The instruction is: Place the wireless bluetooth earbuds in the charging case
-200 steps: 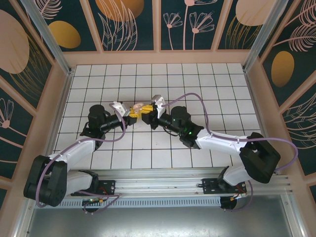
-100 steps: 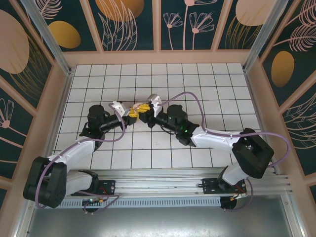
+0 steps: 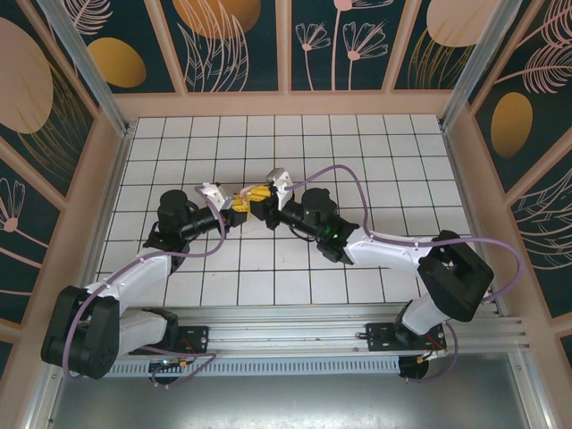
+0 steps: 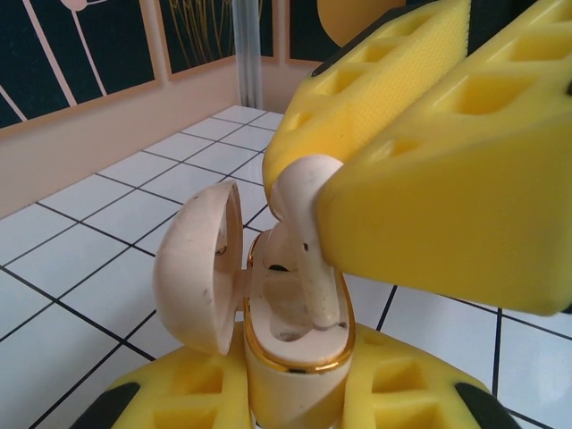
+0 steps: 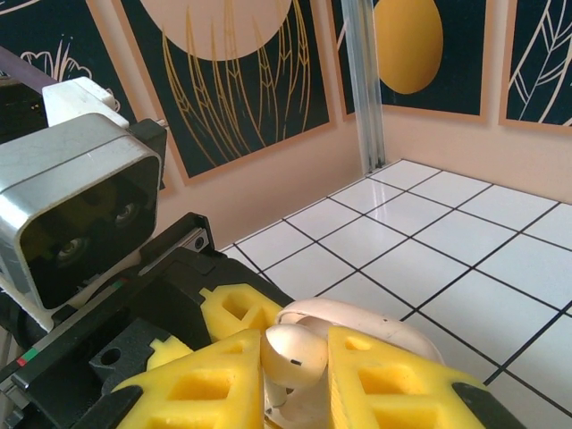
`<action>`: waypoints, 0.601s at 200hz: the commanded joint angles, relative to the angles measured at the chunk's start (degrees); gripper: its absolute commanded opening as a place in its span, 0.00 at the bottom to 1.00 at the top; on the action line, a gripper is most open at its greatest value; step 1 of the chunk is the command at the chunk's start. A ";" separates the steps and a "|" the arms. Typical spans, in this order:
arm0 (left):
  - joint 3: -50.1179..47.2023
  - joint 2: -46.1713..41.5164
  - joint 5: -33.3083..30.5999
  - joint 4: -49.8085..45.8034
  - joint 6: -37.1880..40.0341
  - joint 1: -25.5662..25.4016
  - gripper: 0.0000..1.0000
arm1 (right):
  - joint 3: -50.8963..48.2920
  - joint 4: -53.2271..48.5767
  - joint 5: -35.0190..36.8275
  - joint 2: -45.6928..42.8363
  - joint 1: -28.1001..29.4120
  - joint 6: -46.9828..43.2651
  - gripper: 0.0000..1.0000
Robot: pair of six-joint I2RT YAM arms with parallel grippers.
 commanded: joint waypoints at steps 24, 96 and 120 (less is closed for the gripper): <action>1.11 -1.35 1.92 5.43 -3.40 -0.31 0.10 | 1.57 0.86 3.36 2.21 0.24 -1.81 0.21; 1.17 -1.52 1.99 5.12 -3.26 -0.31 0.10 | 2.34 1.36 3.71 2.81 1.14 -2.77 0.21; 1.41 -1.61 1.03 4.01 -2.24 -0.32 0.10 | 1.76 2.97 1.58 2.02 1.28 -2.52 0.21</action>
